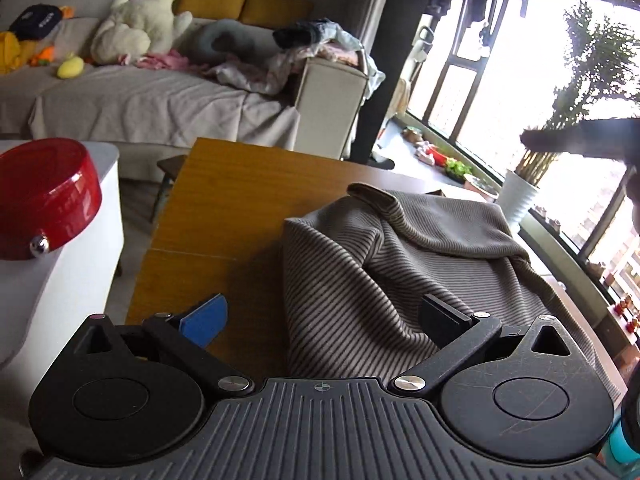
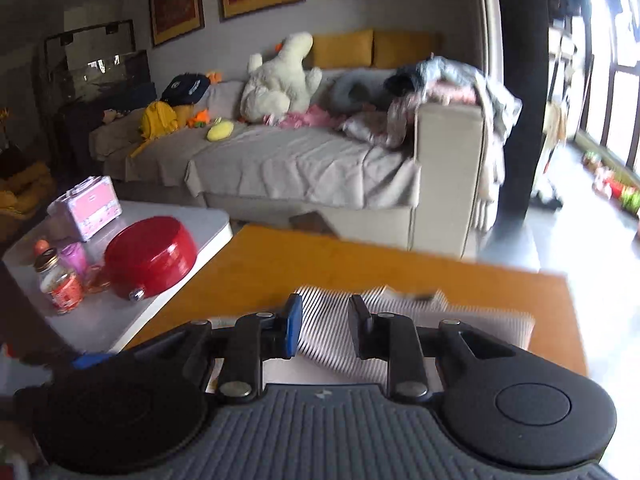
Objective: Fold clothes
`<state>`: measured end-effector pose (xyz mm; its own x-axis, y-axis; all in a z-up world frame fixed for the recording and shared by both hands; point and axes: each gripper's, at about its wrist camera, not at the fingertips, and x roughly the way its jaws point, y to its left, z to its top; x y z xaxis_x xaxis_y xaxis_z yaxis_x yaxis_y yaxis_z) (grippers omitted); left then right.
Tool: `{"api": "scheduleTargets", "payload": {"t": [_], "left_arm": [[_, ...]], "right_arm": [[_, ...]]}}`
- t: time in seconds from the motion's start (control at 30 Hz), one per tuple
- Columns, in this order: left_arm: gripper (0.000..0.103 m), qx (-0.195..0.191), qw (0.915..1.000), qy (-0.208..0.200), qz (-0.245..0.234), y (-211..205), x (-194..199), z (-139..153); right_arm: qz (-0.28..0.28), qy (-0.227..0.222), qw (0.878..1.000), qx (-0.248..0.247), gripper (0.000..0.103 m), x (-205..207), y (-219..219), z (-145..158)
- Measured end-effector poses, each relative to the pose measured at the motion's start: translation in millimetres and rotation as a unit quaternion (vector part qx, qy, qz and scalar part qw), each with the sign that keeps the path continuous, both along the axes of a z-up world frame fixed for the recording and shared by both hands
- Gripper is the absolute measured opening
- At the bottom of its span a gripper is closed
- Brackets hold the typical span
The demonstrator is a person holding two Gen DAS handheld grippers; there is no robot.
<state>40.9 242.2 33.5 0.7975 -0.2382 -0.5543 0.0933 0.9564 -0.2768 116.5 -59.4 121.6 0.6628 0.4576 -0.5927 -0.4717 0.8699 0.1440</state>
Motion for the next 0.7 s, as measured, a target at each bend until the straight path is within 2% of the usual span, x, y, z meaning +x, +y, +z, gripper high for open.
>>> {"api": "scheduleTargets", "payload": {"t": [0.1, 0.2, 0.27, 0.3, 0.33, 0.4, 0.47, 0.5, 0.53, 0.6, 0.7], "left_arm": [[0.103, -0.003, 1.0, 0.003, 0.009, 2, 2, 1], [0.103, -0.006, 0.9999, 0.003, 0.015, 5, 3, 2], [0.103, -0.007, 0.9998, 0.0, 0.018, 6, 1, 4], [0.103, -0.008, 0.9998, -0.001, 0.02, 7, 1, 4], [0.103, -0.009, 0.9997, -0.003, 0.022, 8, 0, 6], [0.103, -0.009, 0.9996, -0.006, 0.026, 10, -3, 8], [0.103, -0.009, 0.9994, -0.009, 0.031, 13, -6, 8], [0.103, -0.01, 0.9993, -0.01, 0.035, 16, -7, 9], [0.103, -0.012, 0.9991, -0.01, 0.04, 19, -8, 9], [0.103, -0.016, 0.9985, -0.01, 0.051, 25, -10, 10], [0.103, -0.025, 0.9981, -0.012, 0.055, 32, -12, 12]], "right_arm": [[0.013, 0.116, 0.992, 0.051, 0.025, -25, -4, -37], [0.016, 0.214, 0.97, 0.114, 0.025, -43, -2, -69], [0.013, 0.253, 0.958, 0.135, 0.027, -47, 8, -85], [0.013, 0.27, 0.953, 0.139, 0.035, -47, 15, -93], [0.01, 0.282, 0.95, 0.132, 0.039, -47, 22, -101], [0.005, 0.287, 0.951, 0.116, 0.039, -46, 36, -114], [0.019, 0.257, 0.961, 0.103, 0.033, -43, 52, -117], [0.031, 0.223, 0.97, 0.087, 0.015, -41, 62, -114], [0.04, 0.193, 0.978, 0.07, 0.005, -40, 71, -109], [0.062, 0.136, 0.988, 0.05, 0.004, -34, 88, -88], [0.098, 0.009, 0.993, 0.061, 0.004, -15, 99, -21]]}}
